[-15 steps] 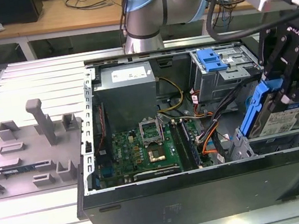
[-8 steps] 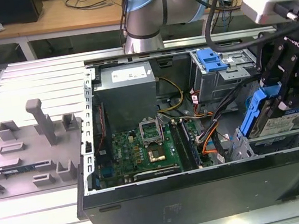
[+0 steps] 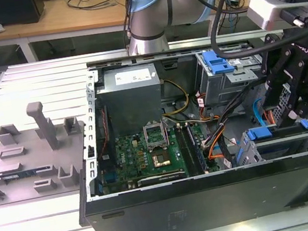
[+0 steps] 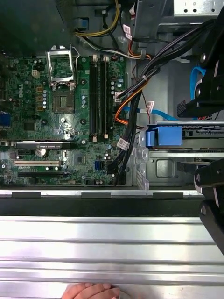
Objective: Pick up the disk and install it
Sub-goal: 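Insert the disk into the insertion slot, then insert the first disk wire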
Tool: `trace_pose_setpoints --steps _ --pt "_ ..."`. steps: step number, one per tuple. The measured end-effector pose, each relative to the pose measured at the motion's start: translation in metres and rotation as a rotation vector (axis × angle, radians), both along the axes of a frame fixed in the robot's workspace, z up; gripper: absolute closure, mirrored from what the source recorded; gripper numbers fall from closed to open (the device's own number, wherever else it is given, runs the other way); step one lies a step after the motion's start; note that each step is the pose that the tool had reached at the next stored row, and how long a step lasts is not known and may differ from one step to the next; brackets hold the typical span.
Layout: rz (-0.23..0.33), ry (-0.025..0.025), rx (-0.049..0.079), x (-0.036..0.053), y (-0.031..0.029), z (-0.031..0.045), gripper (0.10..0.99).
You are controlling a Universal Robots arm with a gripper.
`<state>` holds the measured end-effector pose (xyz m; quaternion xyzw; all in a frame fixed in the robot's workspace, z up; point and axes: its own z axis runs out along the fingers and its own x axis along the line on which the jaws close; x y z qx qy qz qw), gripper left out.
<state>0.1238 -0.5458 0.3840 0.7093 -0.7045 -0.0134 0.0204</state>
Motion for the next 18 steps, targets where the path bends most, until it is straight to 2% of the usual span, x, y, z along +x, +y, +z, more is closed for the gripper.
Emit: trace_pose_setpoints --steps 14,15,16,17,18 --pt "0.000 -0.0006 0.000 -0.0009 0.0002 0.0000 0.584" --pt "0.000 -0.0029 0.000 -0.0017 0.0003 -0.0006 0.584" --pt "0.000 -0.0147 0.000 -0.0023 0.0008 -0.0008 0.584" --pt "-0.002 -0.0493 0.000 -0.0022 0.0016 -0.0008 0.584" --pt "-0.012 -0.0755 0.000 -0.0022 0.0028 -0.0008 0.584"
